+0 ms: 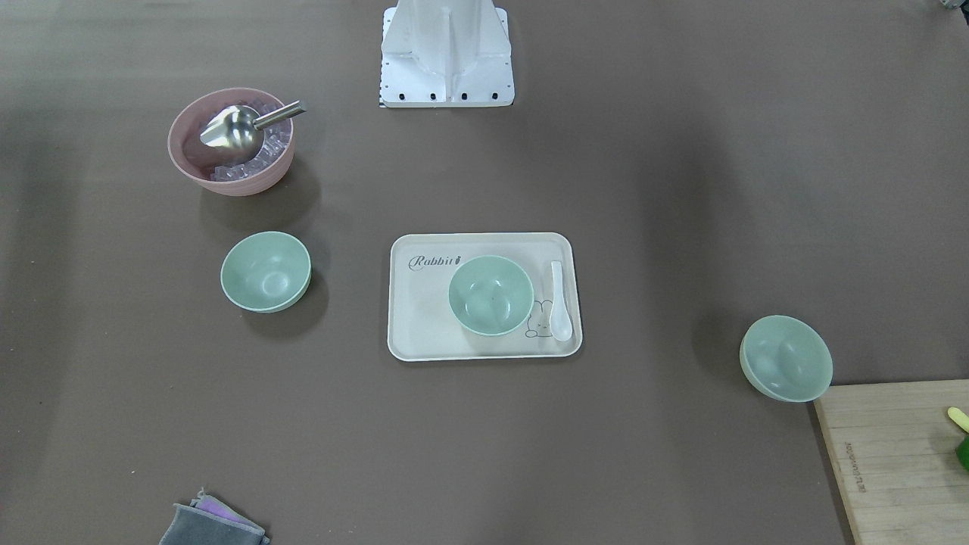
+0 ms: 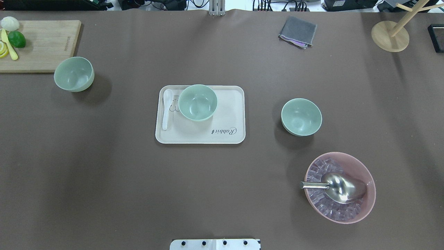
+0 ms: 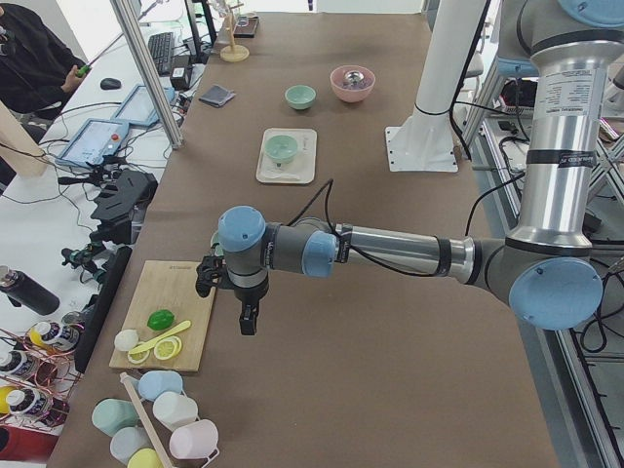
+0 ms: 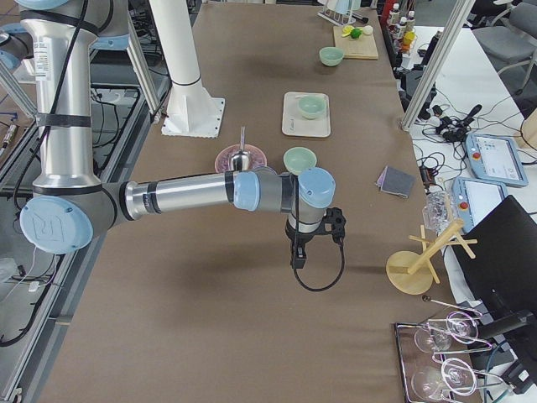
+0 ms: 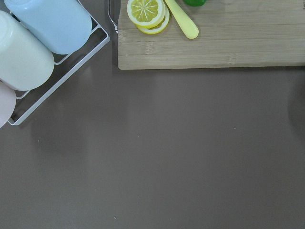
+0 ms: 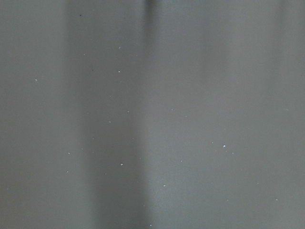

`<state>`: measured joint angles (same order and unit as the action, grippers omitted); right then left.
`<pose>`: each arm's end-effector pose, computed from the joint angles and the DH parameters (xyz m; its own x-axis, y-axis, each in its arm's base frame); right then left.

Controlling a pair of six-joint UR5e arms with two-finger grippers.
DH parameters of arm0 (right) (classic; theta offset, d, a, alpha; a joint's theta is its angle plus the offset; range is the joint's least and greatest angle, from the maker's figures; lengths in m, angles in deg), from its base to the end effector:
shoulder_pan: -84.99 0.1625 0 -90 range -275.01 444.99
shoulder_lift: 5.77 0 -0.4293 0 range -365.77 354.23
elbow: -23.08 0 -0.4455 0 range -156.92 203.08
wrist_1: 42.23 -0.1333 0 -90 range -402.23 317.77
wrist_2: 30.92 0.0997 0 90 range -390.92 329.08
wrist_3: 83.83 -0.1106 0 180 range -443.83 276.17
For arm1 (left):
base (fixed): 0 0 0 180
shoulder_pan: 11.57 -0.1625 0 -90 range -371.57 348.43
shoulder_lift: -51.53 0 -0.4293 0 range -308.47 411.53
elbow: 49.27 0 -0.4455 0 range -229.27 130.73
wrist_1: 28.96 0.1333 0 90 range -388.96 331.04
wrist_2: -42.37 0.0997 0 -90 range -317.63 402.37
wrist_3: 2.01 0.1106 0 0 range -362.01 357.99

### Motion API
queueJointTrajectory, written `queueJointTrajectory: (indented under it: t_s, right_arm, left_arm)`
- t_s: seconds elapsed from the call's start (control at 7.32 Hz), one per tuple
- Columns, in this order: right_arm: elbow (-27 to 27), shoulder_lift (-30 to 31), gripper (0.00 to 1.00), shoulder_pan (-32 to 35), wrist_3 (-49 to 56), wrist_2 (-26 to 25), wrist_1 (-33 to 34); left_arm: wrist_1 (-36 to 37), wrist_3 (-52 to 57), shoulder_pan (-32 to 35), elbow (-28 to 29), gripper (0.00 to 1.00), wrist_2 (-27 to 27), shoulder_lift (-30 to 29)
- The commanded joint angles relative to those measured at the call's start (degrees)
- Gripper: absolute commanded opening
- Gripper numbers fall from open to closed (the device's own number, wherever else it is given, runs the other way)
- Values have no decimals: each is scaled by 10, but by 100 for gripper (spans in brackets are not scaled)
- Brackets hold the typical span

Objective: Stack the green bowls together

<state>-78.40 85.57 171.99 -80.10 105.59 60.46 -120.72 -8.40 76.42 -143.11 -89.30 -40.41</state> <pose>0.0255 -0.5268 0.5937 0.6841 -0.0687 0.7261 0.0970 0.9953 0.0028 -0.0398 -0.5692 0.6155 0.7427 0.0024 -0.6696 0.0482 0.9972 0.0570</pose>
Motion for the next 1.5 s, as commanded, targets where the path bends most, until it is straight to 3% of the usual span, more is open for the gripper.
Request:
queueJointTrajectory:
  t_s: [0.0,1.37]
  right_arm:
    - [1,-2,100,0,0,0,0]
    - [-8,8,100,0,1,-7,-7]
  left_arm:
    - [1,-7,0,1,98,-9,-3]
    - [-11,-25,0,-3,98,-11,0]
